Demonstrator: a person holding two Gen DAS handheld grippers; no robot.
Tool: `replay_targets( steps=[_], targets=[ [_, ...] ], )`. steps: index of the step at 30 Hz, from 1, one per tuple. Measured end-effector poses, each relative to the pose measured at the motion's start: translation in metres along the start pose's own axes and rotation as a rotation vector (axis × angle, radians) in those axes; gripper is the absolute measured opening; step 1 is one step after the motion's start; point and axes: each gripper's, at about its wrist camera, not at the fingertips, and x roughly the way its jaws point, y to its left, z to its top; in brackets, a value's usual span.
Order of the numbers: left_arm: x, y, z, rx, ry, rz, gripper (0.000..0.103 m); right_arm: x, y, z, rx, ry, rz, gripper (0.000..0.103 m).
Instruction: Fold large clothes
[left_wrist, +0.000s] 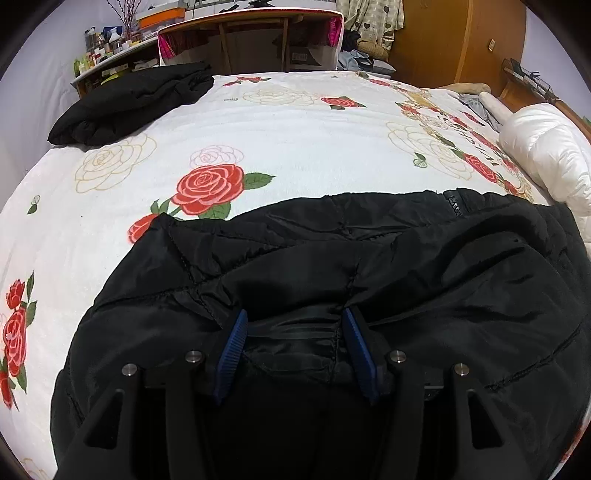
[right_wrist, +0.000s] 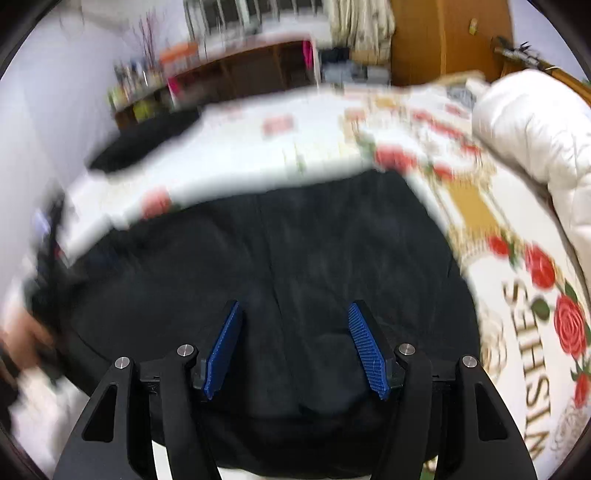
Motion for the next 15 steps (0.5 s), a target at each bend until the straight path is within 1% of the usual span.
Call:
replay_targets(
  steps=[2,3,4,6,7,8,10,11,12,13,15],
  targets=[
    [-0.014,-0.002,0.002,0.005,-0.004,0.004,0.056,0.024,-0.003,-0.005,-0.024,0.035,-0.012,0.059],
    [-0.025,-0.002,0.001,0.007,-0.018,0.0,0.054,0.032,-0.004,-0.003,-0.011,0.046,-0.012,0.059],
    [-0.04,-0.002,-0.003,0.005,-0.045,-0.017,0.054,0.035,-0.005,-0.001,-0.004,0.05,-0.013,0.059],
    [-0.075,0.004,-0.021,-0.009,-0.119,-0.068,0.054,0.041,-0.003,0.004,-0.009,0.059,-0.027,0.059],
    [-0.088,0.007,-0.033,-0.011,-0.148,-0.074,0.054,0.043,-0.003,0.005,-0.013,0.059,-0.028,0.059],
    [-0.096,0.009,-0.045,-0.007,-0.168,-0.063,0.054,0.044,-0.003,0.004,-0.018,0.055,-0.024,0.059],
    [-0.099,0.018,-0.069,-0.014,-0.187,-0.024,0.054,0.046,-0.006,0.003,-0.02,0.049,-0.011,0.059],
    [-0.093,0.023,-0.077,-0.027,-0.177,-0.015,0.055,0.047,-0.006,0.001,-0.027,0.041,-0.007,0.059],
    [-0.084,0.028,-0.082,-0.047,-0.156,-0.024,0.055,0.047,-0.007,0.0,-0.038,0.035,-0.008,0.059],
    [-0.076,0.032,-0.083,-0.061,-0.145,-0.036,0.055,0.049,-0.006,0.001,-0.043,0.039,-0.009,0.059],
    [-0.067,0.03,-0.078,-0.052,-0.129,-0.017,0.055,0.047,-0.003,0.004,-0.045,0.055,-0.016,0.059]
  ],
)
